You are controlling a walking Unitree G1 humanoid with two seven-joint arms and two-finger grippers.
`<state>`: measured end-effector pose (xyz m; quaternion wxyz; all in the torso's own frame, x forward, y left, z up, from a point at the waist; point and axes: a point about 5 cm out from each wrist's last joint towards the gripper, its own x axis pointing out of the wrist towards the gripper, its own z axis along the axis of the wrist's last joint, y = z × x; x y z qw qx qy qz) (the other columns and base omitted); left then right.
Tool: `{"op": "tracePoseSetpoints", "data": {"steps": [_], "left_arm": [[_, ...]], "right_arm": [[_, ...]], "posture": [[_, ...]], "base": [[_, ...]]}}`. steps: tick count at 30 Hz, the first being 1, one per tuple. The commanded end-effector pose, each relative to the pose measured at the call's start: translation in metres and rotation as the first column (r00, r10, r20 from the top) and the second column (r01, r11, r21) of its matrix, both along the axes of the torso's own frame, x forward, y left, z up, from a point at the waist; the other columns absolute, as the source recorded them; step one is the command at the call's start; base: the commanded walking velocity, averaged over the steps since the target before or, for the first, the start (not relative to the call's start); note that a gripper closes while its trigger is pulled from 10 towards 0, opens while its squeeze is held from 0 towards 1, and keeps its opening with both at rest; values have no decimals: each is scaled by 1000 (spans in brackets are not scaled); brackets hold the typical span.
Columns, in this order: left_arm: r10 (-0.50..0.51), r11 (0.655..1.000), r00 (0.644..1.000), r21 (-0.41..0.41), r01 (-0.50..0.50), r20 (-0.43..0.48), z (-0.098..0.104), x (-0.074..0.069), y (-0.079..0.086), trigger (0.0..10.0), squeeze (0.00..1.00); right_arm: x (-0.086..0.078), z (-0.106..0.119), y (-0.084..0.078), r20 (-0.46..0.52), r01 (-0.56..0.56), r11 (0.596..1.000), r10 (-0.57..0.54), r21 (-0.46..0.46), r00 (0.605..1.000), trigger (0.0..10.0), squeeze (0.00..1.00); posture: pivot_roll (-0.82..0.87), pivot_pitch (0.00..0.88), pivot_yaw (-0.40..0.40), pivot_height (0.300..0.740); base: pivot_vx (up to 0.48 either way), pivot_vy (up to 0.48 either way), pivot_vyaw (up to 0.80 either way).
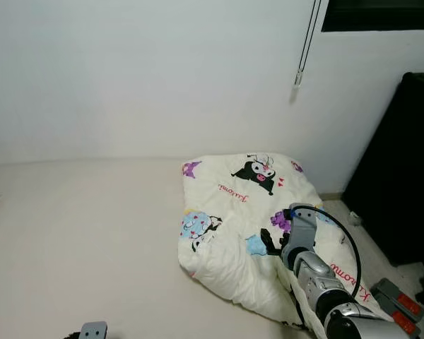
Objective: Clean up the room
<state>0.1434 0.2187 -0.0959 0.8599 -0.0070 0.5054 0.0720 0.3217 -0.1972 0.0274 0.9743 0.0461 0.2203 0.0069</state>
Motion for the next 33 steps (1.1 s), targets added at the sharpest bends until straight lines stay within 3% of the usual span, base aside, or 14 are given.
{"op": "tracePoseSetpoints", "data": {"steps": [1,5,23,30,33], "left_arm": [[22,1000,1000,-3,-22,-18,-1,-4,1,10000,0],[21,1000,1000,-4,-21,-14,-1,-4,1,10000,0],[-46,999,999,13,47,-19,-1,-2,1,10000,0],[-52,999,998,6,52,-20,-1,-2,0,10000,0],[-50,999,999,4,50,-20,-1,-2,1,10000,0]], "right_arm": [[-7,-9,3,-43,2,1000,-2,14,999,10000,0],[-10,-13,5,-56,0,1000,0,14,998,10000,0],[-25,-30,8,-128,-1,1000,4,19,992,10000,0],[-25,-30,7,-129,-1,1000,3,18,992,10000,0],[-24,-29,7,-128,1,1000,2,18,992,10000,0]], "posture": [[-17,12,-4,740],[-18,11,-3,740],[-16,3,-7,740],[-14,1,-6,740],[-14,2,-6,740]], "base": [[-405,0,0],[-364,0,0],[0,0,0],[0,-463,0],[0,0,0]]}}
